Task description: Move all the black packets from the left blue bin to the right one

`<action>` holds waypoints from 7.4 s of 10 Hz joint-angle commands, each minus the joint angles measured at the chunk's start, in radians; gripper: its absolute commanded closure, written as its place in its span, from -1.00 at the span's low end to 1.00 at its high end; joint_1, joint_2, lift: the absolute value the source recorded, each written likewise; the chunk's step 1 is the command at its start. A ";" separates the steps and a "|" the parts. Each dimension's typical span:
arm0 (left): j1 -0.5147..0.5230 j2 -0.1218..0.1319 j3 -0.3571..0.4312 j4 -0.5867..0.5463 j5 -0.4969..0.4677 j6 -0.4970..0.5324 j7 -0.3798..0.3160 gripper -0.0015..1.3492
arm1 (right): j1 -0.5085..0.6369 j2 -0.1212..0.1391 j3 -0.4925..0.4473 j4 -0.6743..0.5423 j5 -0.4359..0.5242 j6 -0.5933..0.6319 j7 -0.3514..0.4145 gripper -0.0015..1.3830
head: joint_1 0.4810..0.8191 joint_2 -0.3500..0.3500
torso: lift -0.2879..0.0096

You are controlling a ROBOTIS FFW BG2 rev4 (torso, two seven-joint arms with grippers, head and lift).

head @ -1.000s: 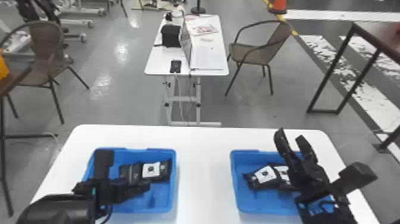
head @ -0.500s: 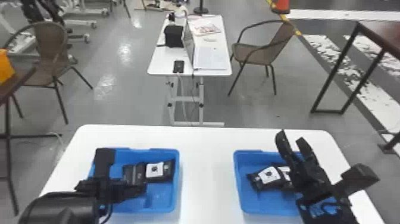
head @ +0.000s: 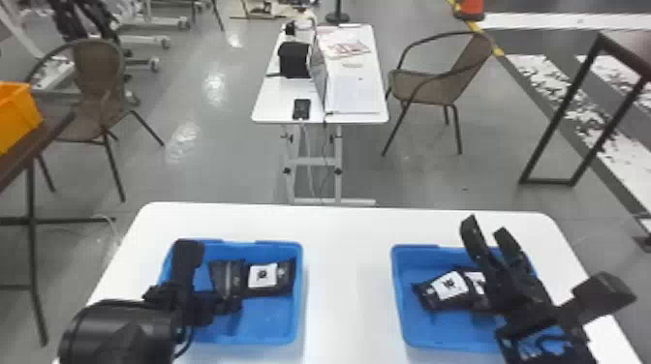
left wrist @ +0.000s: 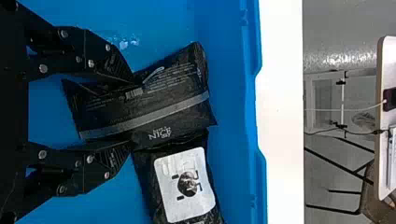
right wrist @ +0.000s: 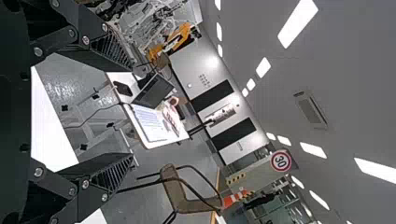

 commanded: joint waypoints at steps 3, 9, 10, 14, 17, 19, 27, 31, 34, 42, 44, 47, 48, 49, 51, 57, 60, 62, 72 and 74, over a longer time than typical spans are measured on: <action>0.033 0.028 0.002 -0.059 -0.001 -0.058 -0.094 0.80 | 0.001 0.000 0.003 0.000 -0.011 0.007 0.002 -0.41 | 0.27 0.03 | 0.94; 0.208 0.020 -0.055 -0.484 0.008 -0.239 -0.376 0.80 | -0.050 0.000 0.026 -0.006 0.009 0.092 0.122 -0.41 | 0.27 -0.08 | 0.94; 0.154 0.019 -0.092 -0.417 -0.006 -0.303 -0.424 0.80 | -0.082 0.000 0.046 0.006 0.023 0.120 0.150 -0.41 | 0.27 -0.12 | 0.94; -0.088 -0.012 -0.264 -0.042 0.106 -0.545 -0.508 0.80 | -0.162 0.000 0.113 0.062 0.017 0.158 0.205 -0.41 | 0.27 -0.22 | 0.94; -0.162 -0.059 -0.327 0.077 0.145 -0.585 -0.551 0.80 | -0.200 0.000 0.150 0.103 0.012 0.169 0.229 -0.41 | 0.27 -0.34 | 0.94; -0.163 -0.061 -0.350 0.085 0.180 -0.582 -0.551 0.80 | -0.220 0.000 0.161 0.129 0.015 0.169 0.231 -0.41 | 0.27 -0.38 | 0.94; -0.146 -0.067 -0.366 0.085 0.261 -0.587 -0.516 0.26 | -0.226 0.021 0.161 0.189 0.020 0.118 0.163 0.84 | 0.27 -0.45 | 0.94; 0.016 -0.056 -0.150 -0.101 0.252 -0.495 -0.455 -1.00 | -0.206 0.012 0.028 0.236 0.022 0.100 0.148 0.84 | 0.27 -0.44 | 0.94; 0.156 -0.026 0.008 -0.297 0.315 -0.407 -0.416 -1.00 | -0.216 -0.020 -0.058 0.378 0.003 0.126 0.136 0.84 | 0.27 -0.38 | 0.94; 0.205 0.011 0.063 -0.322 0.244 -0.412 -0.404 -0.77 | -0.122 -0.005 -0.135 0.233 0.176 0.051 -0.058 -0.69 | 0.27 -0.46 | 0.94; 0.173 0.005 0.086 -0.322 0.031 -0.343 -0.406 -0.76 | -0.041 0.038 -0.134 0.052 0.215 0.028 -0.071 -0.66 | 0.27 -0.42 | 0.94; 0.050 0.042 0.022 -0.159 -0.190 -0.248 -0.462 -0.71 | -0.008 0.038 -0.114 -0.038 0.129 0.023 -0.041 -0.66 | 0.27 -0.26 | 0.94; -0.013 0.054 -0.032 -0.068 -0.236 -0.262 -0.465 -0.68 | -0.007 0.038 -0.112 -0.052 0.115 0.022 -0.033 -0.66 | 0.27 -0.25 | 0.94; -0.074 0.053 -0.061 0.041 -0.251 -0.291 -0.465 -0.67 | -0.008 0.038 -0.112 -0.057 0.107 0.022 -0.028 -0.66 | 0.27 -0.25 | 0.94; -0.142 0.007 -0.054 0.142 -0.414 -0.312 -0.447 -0.67 | -0.007 0.038 -0.110 -0.057 0.087 0.022 -0.013 -0.66 | 0.27 -0.28 | 0.94; -0.205 0.014 -0.063 0.344 -0.449 -0.355 -0.326 -0.40 | 0.018 0.038 -0.061 -0.089 0.074 -0.015 -0.002 -0.66 | 0.27 -0.20 | 0.94; -0.211 0.014 -0.078 0.360 -0.421 -0.444 -0.260 -0.22 | 0.018 0.038 -0.051 -0.081 0.063 -0.006 0.016 -0.66 | 0.27 -0.15 | 0.94; -0.209 0.014 -0.077 0.395 -0.381 -0.449 -0.257 -0.30 | 0.016 0.038 -0.045 -0.077 0.051 -0.006 0.019 -0.66 | 0.27 -0.15 | 0.94; -0.222 0.042 -0.093 0.481 -0.342 -0.616 -0.246 0.79 | 0.005 0.038 -0.045 -0.052 0.008 0.005 0.065 -0.66 | 0.27 -0.17 | 0.94; -0.159 0.047 -0.093 0.353 -0.322 -0.636 -0.284 0.79 | 0.007 0.038 -0.041 -0.046 -0.003 0.008 0.070 -0.66 | 0.27 -0.18 | 0.94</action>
